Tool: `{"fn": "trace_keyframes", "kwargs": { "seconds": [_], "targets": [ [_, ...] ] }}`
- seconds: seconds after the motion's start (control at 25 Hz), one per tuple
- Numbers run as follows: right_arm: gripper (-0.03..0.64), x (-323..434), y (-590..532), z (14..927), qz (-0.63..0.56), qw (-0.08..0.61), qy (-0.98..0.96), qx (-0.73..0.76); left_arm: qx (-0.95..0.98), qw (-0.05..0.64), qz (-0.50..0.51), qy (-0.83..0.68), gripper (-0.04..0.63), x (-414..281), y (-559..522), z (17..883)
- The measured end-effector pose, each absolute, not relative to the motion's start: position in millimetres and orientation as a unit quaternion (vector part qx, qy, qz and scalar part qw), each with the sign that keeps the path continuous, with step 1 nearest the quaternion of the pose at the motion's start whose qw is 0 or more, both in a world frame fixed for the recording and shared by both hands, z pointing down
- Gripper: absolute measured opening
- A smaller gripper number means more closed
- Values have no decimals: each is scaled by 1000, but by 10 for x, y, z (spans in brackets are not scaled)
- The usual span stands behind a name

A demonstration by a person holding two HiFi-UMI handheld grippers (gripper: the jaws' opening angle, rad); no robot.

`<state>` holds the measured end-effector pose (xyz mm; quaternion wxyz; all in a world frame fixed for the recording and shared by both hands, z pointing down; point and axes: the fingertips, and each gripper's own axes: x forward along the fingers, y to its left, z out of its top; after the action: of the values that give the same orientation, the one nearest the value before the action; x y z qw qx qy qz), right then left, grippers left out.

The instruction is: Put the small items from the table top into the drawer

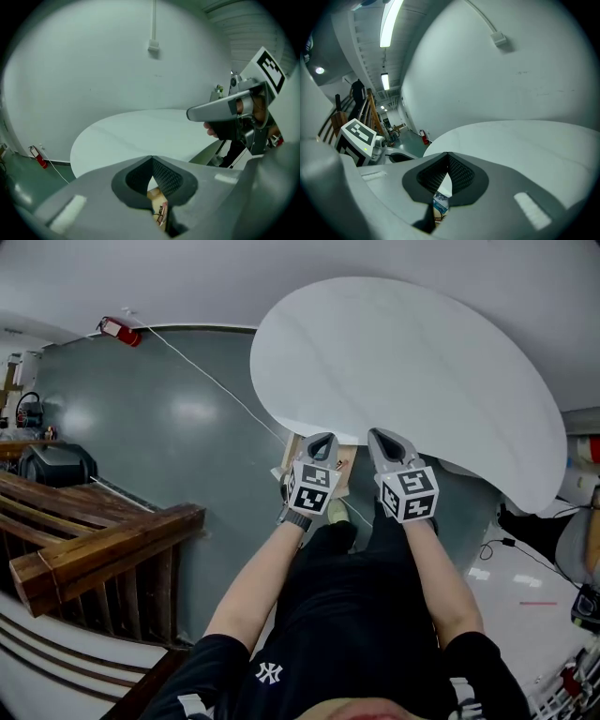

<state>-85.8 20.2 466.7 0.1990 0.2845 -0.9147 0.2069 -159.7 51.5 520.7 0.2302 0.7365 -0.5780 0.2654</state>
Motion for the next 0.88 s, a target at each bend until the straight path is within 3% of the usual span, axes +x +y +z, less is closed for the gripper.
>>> {"fn": "trace_keyframes", "kwargs": {
  "seconds": [0.88],
  "targets": [
    [21, -741, -81, 3229, 141, 136, -941, 275, 795, 184, 98, -570, 0, -1164, 30, 3085]
  ]
}}
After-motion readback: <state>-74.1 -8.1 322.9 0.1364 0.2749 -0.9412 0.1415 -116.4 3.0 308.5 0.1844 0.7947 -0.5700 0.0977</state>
